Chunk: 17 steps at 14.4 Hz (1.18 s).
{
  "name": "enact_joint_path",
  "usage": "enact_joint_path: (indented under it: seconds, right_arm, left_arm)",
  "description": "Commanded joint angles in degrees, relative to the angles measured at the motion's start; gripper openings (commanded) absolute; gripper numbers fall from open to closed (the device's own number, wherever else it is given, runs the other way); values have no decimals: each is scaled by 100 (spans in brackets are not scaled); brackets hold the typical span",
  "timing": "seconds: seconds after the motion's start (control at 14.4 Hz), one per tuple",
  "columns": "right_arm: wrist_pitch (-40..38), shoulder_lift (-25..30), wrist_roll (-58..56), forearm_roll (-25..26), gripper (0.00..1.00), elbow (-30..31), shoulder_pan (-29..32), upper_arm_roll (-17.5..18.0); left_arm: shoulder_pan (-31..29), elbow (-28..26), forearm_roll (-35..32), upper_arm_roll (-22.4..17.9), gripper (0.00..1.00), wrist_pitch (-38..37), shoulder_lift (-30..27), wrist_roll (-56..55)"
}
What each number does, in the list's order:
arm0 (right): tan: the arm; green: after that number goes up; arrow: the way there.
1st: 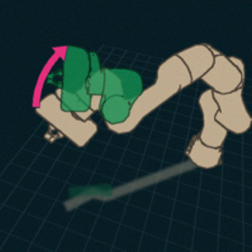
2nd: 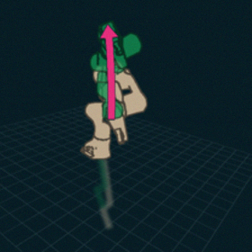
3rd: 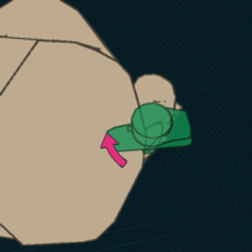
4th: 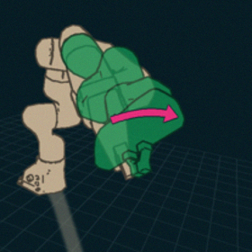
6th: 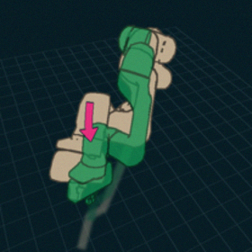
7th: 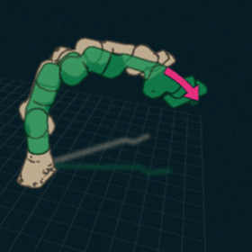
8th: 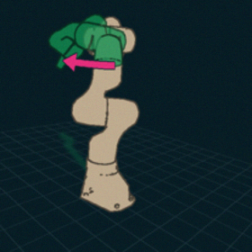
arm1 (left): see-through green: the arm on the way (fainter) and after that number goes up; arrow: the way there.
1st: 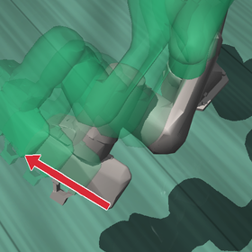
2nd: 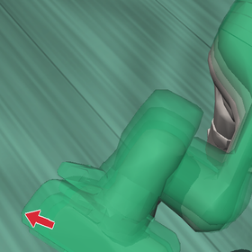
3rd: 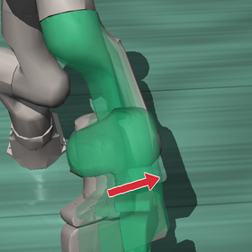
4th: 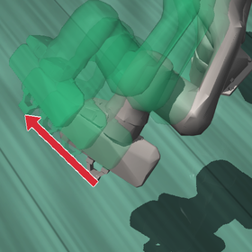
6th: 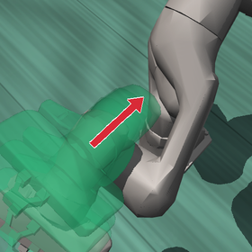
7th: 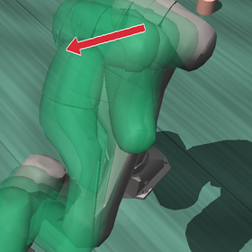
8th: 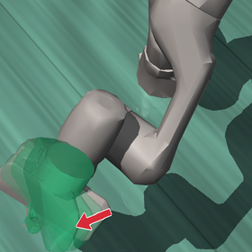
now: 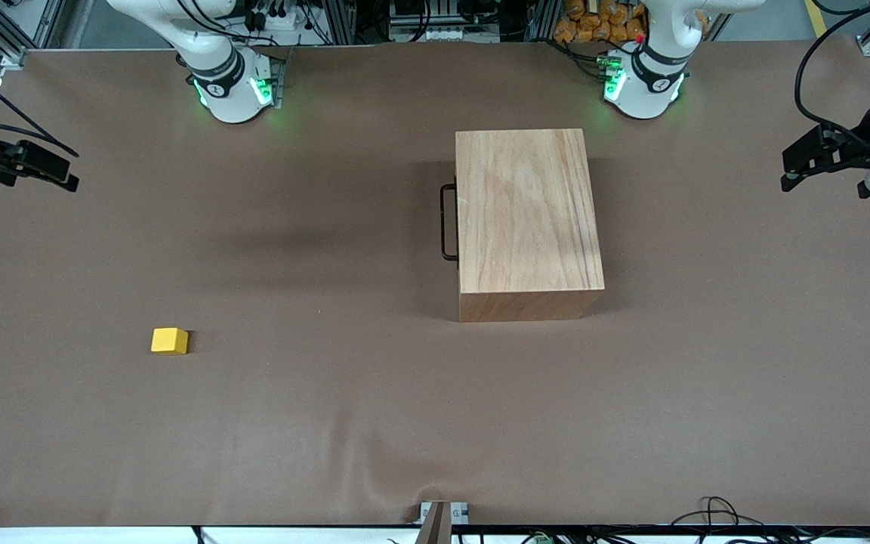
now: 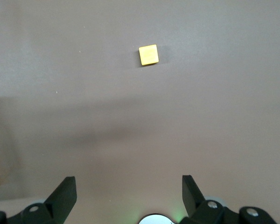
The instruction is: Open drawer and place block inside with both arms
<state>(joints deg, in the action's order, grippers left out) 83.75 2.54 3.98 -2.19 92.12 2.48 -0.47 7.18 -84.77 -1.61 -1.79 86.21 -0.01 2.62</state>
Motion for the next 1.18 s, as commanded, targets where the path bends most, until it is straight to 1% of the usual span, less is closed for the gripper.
enact_joint_path:
  seconds: [0.0, 0.42, 0.56, 0.77, 1.04, 1.11]
  right_arm:
    - [-26, -34, -56, 78, 100, -63, -19, 12]
    - [62, -113, -108, 87, 100, -159, -177, -49]
    - [149, -122, -108, 96, 100, -142, -100, -32]
    - [167, -174, -135, 87, 100, -142, -20, -32]
    - [229, -210, -117, 70, 100, -133, -99, -6]
    - [229, -288, -117, 52, 100, -99, -99, -6]
  left_arm:
    - [-15, 22, -112, 82, 100, -270, -183, 37]
    - [-129, 110, -42, -23, 100, -509, -201, 98]
    - [-164, 101, -33, -15, 100, -719, -202, 107]
    - [-129, 84, 11, 3, 100, -729, -202, 80]
    - [-103, 75, 11, 12, 100, -720, -149, 80]
    - [-103, 75, 11, 12, 100, -720, -149, 80]
